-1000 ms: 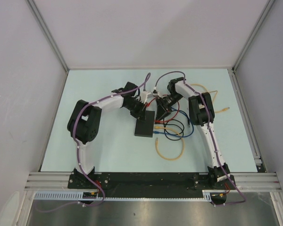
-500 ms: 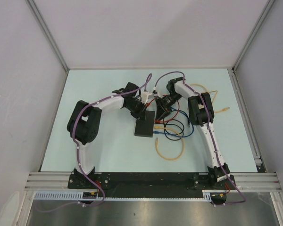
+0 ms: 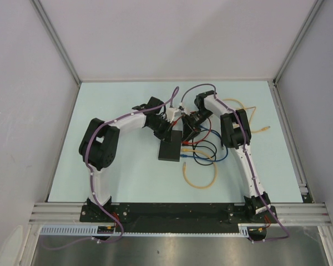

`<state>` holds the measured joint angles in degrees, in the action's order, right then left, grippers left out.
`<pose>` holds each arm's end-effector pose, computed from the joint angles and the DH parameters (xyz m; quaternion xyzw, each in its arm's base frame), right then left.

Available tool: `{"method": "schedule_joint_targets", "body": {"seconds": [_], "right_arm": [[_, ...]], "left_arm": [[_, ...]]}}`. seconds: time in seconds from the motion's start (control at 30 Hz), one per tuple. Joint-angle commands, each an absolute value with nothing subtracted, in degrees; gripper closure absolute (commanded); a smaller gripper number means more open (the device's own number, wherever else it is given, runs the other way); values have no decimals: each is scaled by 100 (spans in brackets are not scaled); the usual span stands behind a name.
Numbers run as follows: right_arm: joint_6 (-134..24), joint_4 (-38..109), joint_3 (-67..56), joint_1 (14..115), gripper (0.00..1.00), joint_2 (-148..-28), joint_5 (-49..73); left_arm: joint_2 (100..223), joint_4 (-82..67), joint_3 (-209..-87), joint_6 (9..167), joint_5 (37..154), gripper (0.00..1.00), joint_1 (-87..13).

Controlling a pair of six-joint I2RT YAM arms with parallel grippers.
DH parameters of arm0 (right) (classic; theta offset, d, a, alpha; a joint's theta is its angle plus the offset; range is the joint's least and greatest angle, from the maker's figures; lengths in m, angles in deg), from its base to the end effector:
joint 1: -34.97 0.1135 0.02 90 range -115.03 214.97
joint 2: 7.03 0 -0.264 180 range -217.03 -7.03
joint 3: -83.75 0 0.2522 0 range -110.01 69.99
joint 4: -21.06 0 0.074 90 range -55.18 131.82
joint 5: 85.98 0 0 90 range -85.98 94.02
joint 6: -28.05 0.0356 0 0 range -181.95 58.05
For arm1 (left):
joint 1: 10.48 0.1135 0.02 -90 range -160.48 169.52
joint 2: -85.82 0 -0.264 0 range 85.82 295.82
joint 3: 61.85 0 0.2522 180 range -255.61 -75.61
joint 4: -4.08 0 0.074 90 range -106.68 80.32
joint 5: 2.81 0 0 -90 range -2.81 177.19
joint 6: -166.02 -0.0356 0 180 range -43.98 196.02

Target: Pull the plug from the switch port

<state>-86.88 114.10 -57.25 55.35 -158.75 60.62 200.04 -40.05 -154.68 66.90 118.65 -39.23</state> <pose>0.4378 0.1943 0.1008 0.2843 -0.8286 -0.4745 0.0867 0.3473 -0.2118 0.1673 0.3596 0.8711 -0.2959 0.1559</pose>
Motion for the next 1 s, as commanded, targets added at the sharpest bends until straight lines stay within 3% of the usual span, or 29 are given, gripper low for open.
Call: {"method": "schedule_joint_targets", "body": {"seconds": [0.0, 0.53, 0.7, 0.97], "right_arm": [[-8832, 10504, -5736, 5817, 62, -16374, 5025], [-9245, 10821, -5876, 5774, 100, -16330, 4858], [-9193, 10689, -6193, 5738, 100, -16321, 4866], [-9930, 11585, -5569, 5739, 100, -16304, 4937]], "left_arm": [[20483, -4527, -15120, 6319, 10934, 100, -4054], [20509, -4562, -15137, 6301, 10925, 100, -4098], [20553, -4580, -15172, 6293, 10916, 100, -4115], [20527, -4571, -15146, 6284, 10907, 100, -4115]]}}
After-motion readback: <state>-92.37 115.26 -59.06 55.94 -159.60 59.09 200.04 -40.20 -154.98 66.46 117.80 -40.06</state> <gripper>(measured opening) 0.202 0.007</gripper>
